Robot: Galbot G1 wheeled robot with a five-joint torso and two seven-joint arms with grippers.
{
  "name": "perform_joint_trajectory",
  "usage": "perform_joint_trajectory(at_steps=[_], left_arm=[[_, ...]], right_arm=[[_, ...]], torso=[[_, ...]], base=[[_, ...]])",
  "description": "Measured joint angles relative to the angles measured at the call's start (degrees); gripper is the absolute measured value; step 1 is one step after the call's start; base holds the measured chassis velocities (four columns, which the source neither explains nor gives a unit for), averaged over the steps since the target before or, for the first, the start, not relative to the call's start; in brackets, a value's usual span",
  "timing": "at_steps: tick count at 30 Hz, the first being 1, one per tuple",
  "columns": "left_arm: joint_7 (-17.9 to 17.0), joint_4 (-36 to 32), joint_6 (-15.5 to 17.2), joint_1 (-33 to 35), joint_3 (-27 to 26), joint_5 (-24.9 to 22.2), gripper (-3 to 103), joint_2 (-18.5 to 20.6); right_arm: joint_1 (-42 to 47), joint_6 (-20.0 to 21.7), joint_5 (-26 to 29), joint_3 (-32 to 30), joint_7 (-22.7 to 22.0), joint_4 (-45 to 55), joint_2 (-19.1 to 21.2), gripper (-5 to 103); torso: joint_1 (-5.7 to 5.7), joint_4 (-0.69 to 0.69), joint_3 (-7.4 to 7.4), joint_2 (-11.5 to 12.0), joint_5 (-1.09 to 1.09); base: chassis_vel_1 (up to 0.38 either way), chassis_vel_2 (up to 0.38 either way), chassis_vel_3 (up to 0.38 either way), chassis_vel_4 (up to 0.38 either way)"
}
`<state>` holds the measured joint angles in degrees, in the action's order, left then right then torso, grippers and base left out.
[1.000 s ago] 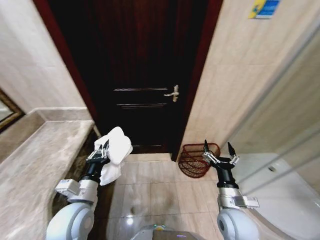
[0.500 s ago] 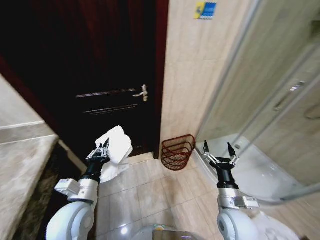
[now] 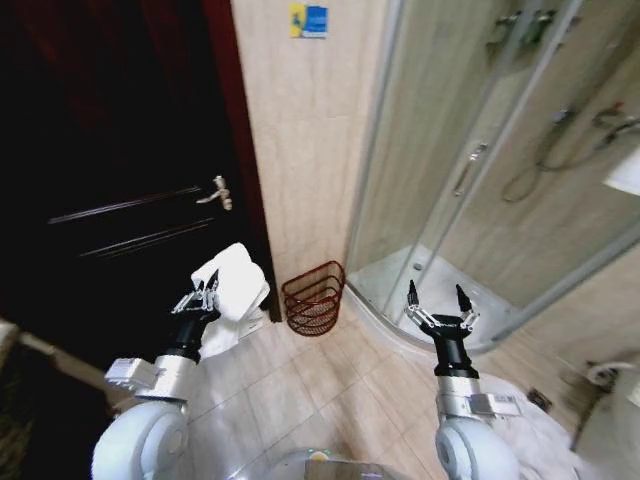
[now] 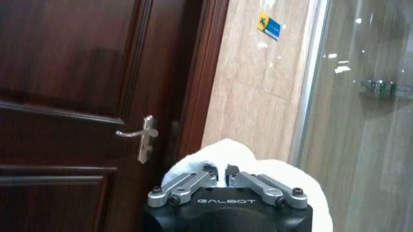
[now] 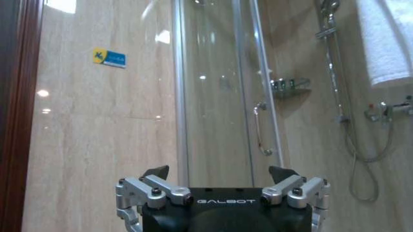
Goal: Discard the used towel into the hamper.
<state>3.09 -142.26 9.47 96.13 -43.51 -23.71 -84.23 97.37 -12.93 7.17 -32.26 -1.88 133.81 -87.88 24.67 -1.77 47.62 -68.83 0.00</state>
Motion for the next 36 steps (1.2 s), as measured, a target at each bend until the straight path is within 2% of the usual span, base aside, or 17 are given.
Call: perform_joint_trajectory(at_steps=[7, 15, 20, 25, 30, 36], left_arm=[[1.0, 2.1, -0.6, -0.5, 0.8, -0.5, 4, 1.1], [2.9, 4.6, -0.5, -2.1, 1.7, -4.2, 4, 4.0], [3.0, 6.4, 0.9, -3.7, 2.5, -8.0, 4, 7.7], [3.5, 9.7, 1.2, -6.2, 3.8, -9.6, 4, 10.9], [3.6, 12.6, 1.2, -8.1, 6.7, -9.8, 4, 11.6], [3.5, 14.6, 1.2, -8.9, 10.3, -9.8, 4, 10.8]], right_arm=[[1.3, -0.3, -0.7, -0.2, -1.0, 0.7, -0.2, 100], [2.9, 0.1, -0.7, -0.8, -1.2, 3.3, -0.7, 100], [3.0, 0.1, -0.7, -1.0, -1.2, 3.7, -1.0, 100], [3.6, -1.1, -0.9, -1.3, -1.1, 3.3, -1.1, 100], [4.6, -2.2, -1.1, -1.6, -1.4, 2.8, -1.5, 100], [4.9, -1.2, -2.1, -1.7, -1.8, 3.2, -2.1, 100]], torso=[[0.00, -0.02, 0.00, 0.0, -0.01], [0.00, -0.01, 0.00, 0.0, 0.00], [0.00, -0.01, 0.00, 0.0, 0.00], [0.00, 0.00, 0.00, 0.0, -0.01], [0.00, -0.01, 0.00, 0.0, 0.00], [0.00, 0.00, 0.00, 0.0, 0.00]], base=[[0.000, 0.000, 0.000, 0.000], [0.000, 0.000, 0.000, 0.000], [0.000, 0.000, 0.000, 0.000], [0.000, 0.000, 0.000, 0.000], [0.000, 0.000, 0.000, 0.000], [0.000, 0.000, 0.000, 0.000]])
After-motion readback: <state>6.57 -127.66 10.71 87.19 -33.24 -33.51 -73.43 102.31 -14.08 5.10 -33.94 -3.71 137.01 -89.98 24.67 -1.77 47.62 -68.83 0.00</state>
